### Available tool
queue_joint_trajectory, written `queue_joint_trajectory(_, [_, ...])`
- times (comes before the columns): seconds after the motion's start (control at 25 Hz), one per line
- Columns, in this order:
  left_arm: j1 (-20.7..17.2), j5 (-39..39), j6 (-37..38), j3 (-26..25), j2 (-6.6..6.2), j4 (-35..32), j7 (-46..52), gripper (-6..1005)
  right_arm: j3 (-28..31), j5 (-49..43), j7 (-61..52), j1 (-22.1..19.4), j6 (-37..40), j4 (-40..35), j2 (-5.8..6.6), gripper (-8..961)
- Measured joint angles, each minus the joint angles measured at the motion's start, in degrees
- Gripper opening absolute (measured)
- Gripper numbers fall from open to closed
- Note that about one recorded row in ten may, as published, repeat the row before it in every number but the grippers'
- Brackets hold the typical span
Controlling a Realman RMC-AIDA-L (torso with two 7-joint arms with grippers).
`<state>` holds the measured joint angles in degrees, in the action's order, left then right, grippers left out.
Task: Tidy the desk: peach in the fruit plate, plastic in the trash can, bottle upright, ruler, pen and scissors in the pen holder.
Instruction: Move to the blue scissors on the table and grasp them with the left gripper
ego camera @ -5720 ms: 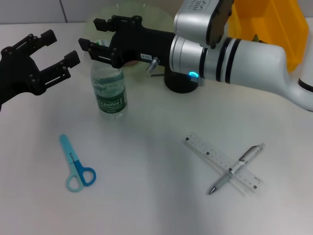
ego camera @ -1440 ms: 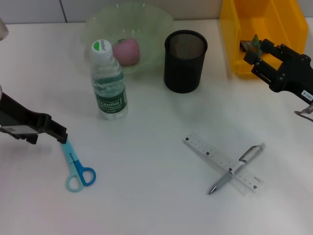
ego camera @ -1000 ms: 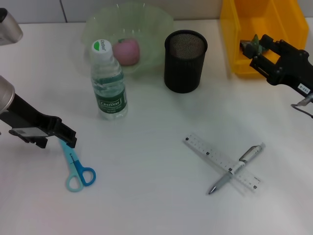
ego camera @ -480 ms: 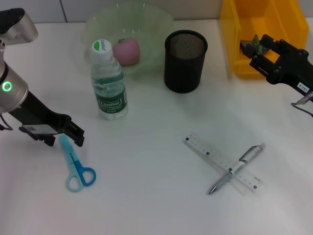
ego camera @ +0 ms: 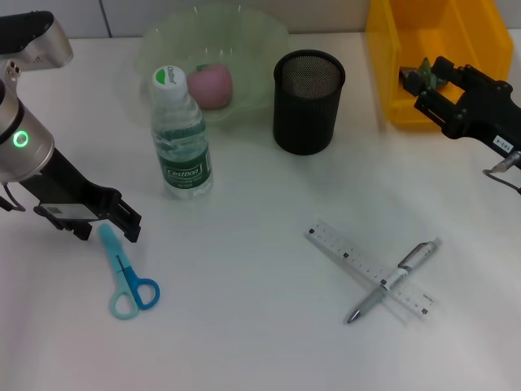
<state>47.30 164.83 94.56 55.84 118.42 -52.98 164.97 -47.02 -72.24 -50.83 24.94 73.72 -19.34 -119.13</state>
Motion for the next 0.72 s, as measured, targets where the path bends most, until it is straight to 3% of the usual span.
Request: queue_joint_trajectory(0.72, [0.3, 0.1, 1.8, -1.1, -0.1, 0.1, -0.1, 783, 0.0, 0.0, 0.4, 1.1, -0.8, 0.3, 0.0, 557])
